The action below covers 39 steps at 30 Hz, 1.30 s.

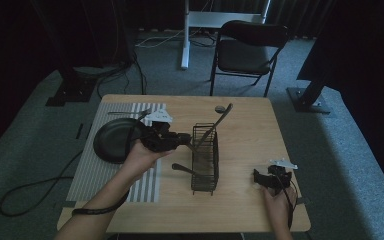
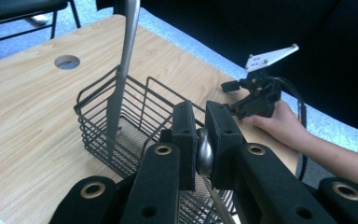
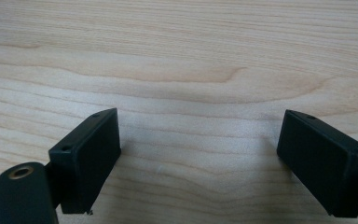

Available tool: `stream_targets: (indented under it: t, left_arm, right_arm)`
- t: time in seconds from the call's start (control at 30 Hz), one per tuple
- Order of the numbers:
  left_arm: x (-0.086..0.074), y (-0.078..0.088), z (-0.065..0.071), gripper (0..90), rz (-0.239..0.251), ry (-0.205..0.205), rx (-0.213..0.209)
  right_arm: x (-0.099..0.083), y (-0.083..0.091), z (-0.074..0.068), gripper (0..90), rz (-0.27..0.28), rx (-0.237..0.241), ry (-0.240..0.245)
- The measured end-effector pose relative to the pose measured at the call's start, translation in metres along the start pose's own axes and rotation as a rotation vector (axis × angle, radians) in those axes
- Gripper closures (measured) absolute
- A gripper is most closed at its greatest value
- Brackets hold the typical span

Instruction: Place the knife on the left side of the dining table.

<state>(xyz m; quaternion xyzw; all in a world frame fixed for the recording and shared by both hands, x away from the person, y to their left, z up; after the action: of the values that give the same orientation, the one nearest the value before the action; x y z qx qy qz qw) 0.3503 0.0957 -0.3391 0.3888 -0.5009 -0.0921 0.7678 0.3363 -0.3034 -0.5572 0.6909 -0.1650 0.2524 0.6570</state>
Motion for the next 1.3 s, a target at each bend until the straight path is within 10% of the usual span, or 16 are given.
stream_targets:
  t: [1.3]
  left_arm:
    - [-0.001, 0.096, 0.010, 83.7, 0.108, -0.004, 0.116]
  right_arm:
    - [0.000, 0.000, 0.000, 12.4, 0.000, 0.001, -0.002]
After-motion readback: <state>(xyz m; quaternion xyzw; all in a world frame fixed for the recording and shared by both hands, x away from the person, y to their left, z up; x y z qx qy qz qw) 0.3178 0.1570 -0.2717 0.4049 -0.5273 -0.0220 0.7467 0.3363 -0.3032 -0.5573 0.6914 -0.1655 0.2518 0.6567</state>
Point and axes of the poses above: each handheld gripper's, and its own axes: y roughly backward along the jaws, x roughly out of its top, z roughly to its right, the point moved 1 cm from there along -y, roughly forward along the jaws, and after that the axes turned 12 degrees about -z, right-handed, at the moved point
